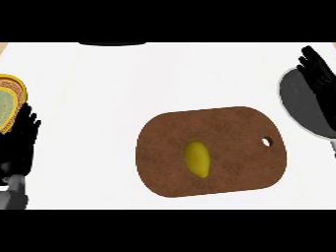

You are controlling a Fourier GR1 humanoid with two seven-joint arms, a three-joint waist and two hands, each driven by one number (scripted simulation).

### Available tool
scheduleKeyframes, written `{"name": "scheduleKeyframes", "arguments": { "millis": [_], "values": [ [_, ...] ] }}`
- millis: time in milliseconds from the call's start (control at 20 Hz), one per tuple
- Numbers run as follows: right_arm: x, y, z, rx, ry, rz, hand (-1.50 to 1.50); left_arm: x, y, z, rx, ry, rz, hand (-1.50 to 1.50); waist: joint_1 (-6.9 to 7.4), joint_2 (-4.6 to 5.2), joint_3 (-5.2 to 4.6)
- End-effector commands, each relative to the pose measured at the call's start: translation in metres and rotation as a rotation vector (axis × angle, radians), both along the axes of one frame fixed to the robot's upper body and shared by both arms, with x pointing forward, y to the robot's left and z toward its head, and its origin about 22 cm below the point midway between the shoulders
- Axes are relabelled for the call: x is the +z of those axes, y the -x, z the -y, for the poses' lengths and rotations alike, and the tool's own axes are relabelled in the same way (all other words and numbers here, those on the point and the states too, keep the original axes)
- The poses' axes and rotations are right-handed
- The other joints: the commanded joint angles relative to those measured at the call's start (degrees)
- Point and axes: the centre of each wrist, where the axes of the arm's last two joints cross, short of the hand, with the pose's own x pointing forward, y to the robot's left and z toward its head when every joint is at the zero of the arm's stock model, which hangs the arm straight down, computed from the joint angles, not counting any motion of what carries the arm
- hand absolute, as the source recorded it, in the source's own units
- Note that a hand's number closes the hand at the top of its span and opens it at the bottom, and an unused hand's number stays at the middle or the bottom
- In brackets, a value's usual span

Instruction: Pick the lemon from the cutting board and place it in the pan

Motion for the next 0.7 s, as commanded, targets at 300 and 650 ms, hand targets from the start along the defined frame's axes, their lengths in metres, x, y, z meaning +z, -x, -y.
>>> {"name": "scheduleKeyframes", "arguments": {
  "millis": [300,650],
  "values": [
    [-0.045,0.06,-0.127,0.16,0.04,0.008,1.5,-0.048,0.028,0.066,-0.131,0.219,-0.066,0.0,-1.59,-1.94,-1.9],
    [-0.088,0.133,-0.17,-0.234,0.056,0.203,-1.5,-0.053,0.039,0.043,-0.073,0.239,-0.071,0.0,-4.88,-2.59,-1.88]
  ]
}}
